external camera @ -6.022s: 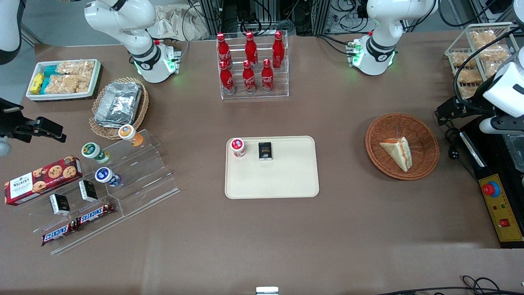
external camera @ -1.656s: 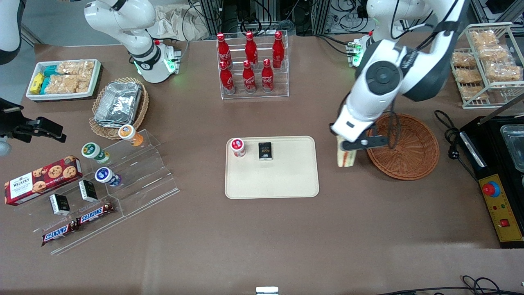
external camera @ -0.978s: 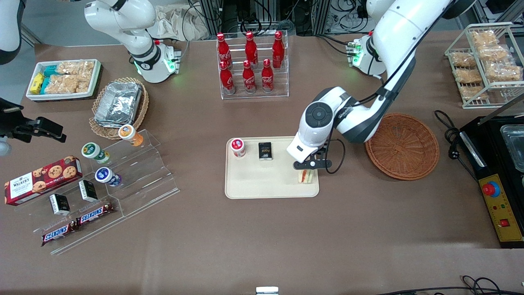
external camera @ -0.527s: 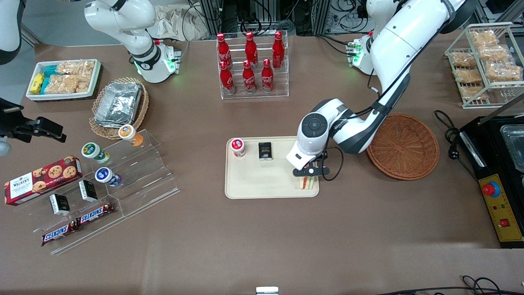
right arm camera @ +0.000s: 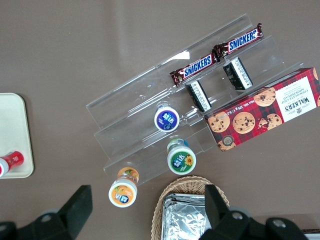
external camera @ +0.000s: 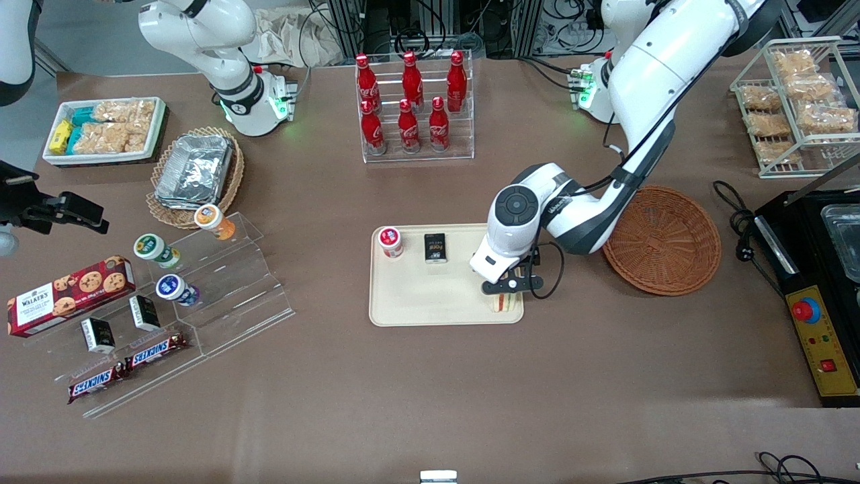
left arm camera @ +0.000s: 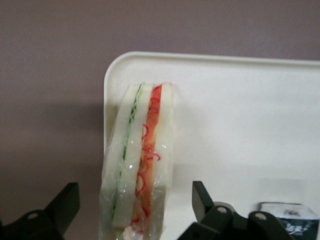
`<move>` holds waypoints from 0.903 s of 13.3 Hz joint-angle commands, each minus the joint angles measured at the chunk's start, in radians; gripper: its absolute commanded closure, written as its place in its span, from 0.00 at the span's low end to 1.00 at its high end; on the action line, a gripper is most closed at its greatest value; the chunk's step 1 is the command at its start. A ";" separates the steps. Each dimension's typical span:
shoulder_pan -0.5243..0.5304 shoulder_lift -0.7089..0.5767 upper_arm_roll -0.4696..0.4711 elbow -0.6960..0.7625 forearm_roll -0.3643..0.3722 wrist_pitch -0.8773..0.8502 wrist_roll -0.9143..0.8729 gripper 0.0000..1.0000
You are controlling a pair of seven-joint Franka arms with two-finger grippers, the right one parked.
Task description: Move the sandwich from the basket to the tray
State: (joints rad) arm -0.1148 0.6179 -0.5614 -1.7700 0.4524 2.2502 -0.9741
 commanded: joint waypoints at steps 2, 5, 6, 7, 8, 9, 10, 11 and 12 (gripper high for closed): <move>0.004 -0.102 -0.003 0.010 0.009 -0.014 -0.121 0.00; 0.074 -0.242 -0.005 0.049 -0.122 -0.172 -0.118 0.00; 0.093 -0.291 -0.003 0.069 -0.170 -0.234 -0.092 0.00; 0.093 -0.337 0.004 0.095 -0.222 -0.282 -0.074 0.00; 0.093 -0.383 0.038 0.113 -0.257 -0.338 -0.068 0.00; 0.086 -0.426 0.079 0.124 -0.271 -0.397 -0.054 0.00; 0.083 -0.467 0.102 0.129 -0.296 -0.443 -0.013 0.00; 0.080 -0.509 0.153 0.129 -0.332 -0.480 0.050 0.00; 0.066 -0.550 0.220 0.129 -0.380 -0.518 0.139 0.00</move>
State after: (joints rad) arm -0.0257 0.1421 -0.4386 -1.6299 0.1456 1.7900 -0.9550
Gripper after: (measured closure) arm 0.000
